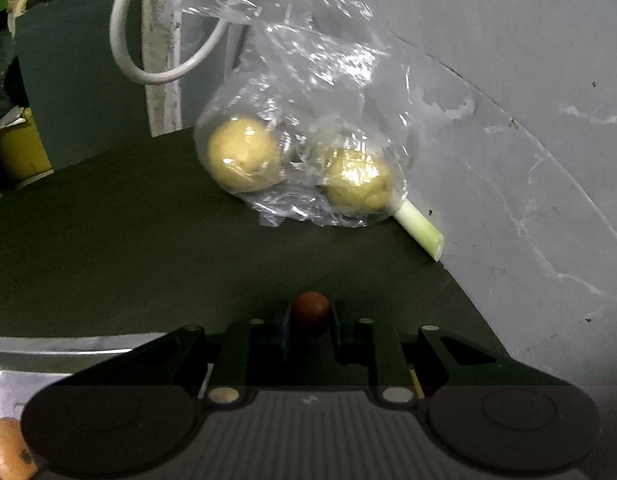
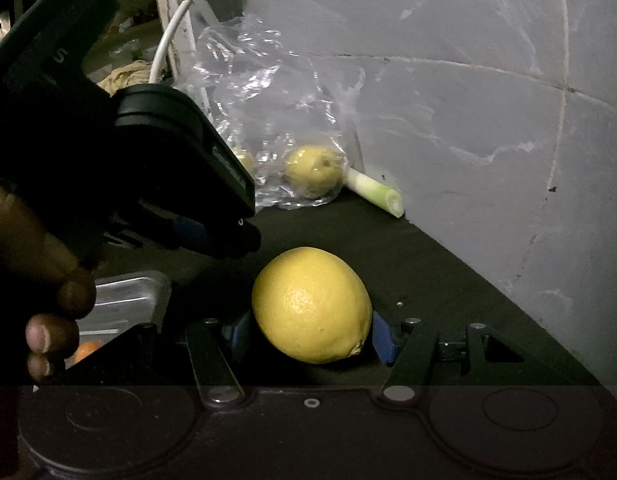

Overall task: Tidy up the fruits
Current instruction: 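Lift the lemon with the right tool while the left tool grasps the small red fruit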

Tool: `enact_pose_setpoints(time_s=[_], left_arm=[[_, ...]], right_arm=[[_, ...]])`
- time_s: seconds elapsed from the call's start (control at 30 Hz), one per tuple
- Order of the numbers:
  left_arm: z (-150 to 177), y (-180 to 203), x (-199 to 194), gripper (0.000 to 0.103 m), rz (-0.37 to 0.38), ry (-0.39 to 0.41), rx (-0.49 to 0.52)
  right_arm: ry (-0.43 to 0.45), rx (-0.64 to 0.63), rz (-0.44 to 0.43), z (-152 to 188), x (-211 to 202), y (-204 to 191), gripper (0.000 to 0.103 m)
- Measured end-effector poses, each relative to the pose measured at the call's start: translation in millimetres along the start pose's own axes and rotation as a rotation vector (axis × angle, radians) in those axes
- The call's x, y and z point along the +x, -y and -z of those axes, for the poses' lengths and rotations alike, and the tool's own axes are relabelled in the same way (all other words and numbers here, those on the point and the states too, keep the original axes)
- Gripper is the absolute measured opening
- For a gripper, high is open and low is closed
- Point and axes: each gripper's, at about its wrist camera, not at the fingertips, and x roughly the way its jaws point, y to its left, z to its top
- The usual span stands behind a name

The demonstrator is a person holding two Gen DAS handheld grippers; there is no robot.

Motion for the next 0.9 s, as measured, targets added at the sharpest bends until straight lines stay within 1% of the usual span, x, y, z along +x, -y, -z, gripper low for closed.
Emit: enact_pose_setpoints(time_s=[0.37,0.63,0.9], left_arm=[[14,-33,-47,0.022,-0.003,0.032,-0.059],[28,-60,-81,0.022,-0.035,0.052,-0.09],[47,-88,-104,0.022,-0.054,0.06,-0.154]], right_arm=[[0.019,-0.029,-0.038,8,-31,-31,0.061],[0.027,-0.057,-0.074,15,-49,-55,0.061],[0.011,-0.092,-0.116,27,-62,-79,0.061]])
